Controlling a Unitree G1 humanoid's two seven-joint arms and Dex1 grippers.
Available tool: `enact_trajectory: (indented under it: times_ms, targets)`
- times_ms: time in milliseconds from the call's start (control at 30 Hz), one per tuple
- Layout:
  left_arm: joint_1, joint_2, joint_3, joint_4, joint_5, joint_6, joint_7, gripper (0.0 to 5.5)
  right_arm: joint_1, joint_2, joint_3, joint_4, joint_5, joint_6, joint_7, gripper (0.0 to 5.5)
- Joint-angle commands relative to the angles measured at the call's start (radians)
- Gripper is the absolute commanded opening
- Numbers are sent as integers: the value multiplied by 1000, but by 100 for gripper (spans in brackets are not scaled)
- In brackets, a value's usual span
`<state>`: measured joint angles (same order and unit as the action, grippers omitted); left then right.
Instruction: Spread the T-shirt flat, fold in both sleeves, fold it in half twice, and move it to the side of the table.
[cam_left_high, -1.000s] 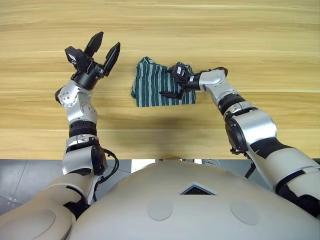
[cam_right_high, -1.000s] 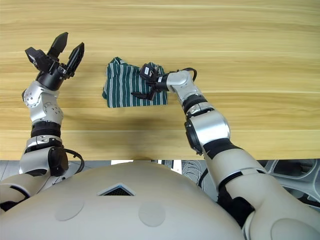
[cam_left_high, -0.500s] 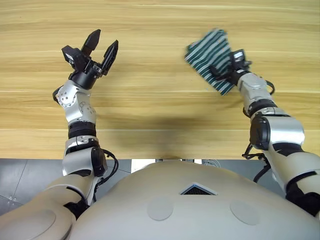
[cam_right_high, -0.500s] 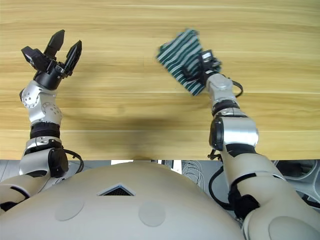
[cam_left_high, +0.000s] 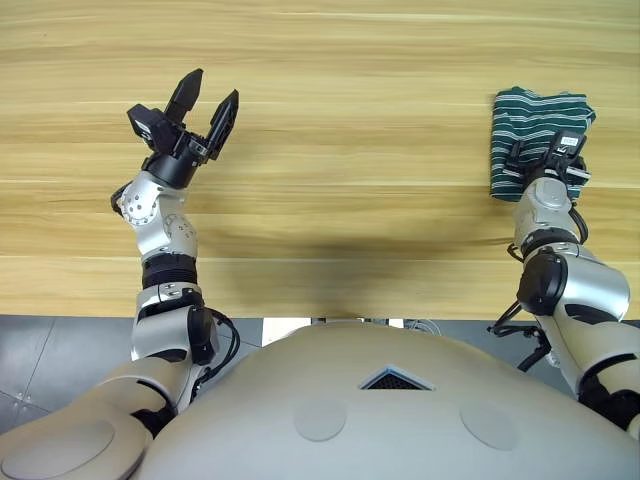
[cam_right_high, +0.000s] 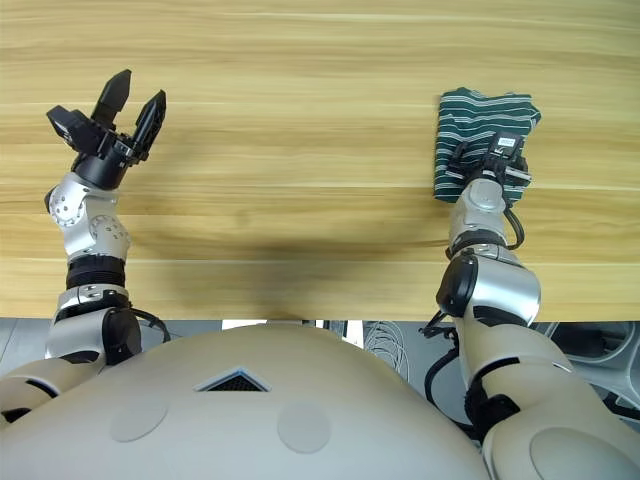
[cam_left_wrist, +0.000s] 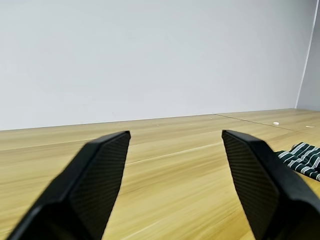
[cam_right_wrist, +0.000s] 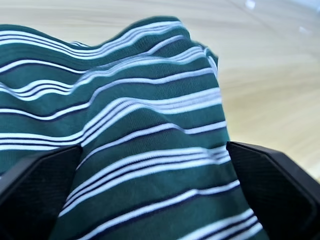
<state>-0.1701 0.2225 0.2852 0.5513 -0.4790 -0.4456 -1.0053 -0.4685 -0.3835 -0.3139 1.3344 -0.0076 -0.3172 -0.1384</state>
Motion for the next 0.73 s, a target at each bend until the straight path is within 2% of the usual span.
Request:
enact_trajectory:
  times_ms: [33,167,267,433,733]
  targets:
    - [-34,-16,21,0,-22,-34,30,328,-18,-59,27,-10,-48,-174,-42,539]
    - [-76,-23,69,44,-7,-122,121,328,-52,-40,72,-55,-74,-463,54,539]
    - [-123,-5,92,167,69,-229,243,328,-55,13,112,-58,-82,-584,156,539]
    - [-150,13,99,259,104,-312,310,328,-54,49,110,-43,-41,-611,284,539]
    - [-160,29,75,338,152,-385,351,328,-66,56,82,-44,-12,-606,317,539]
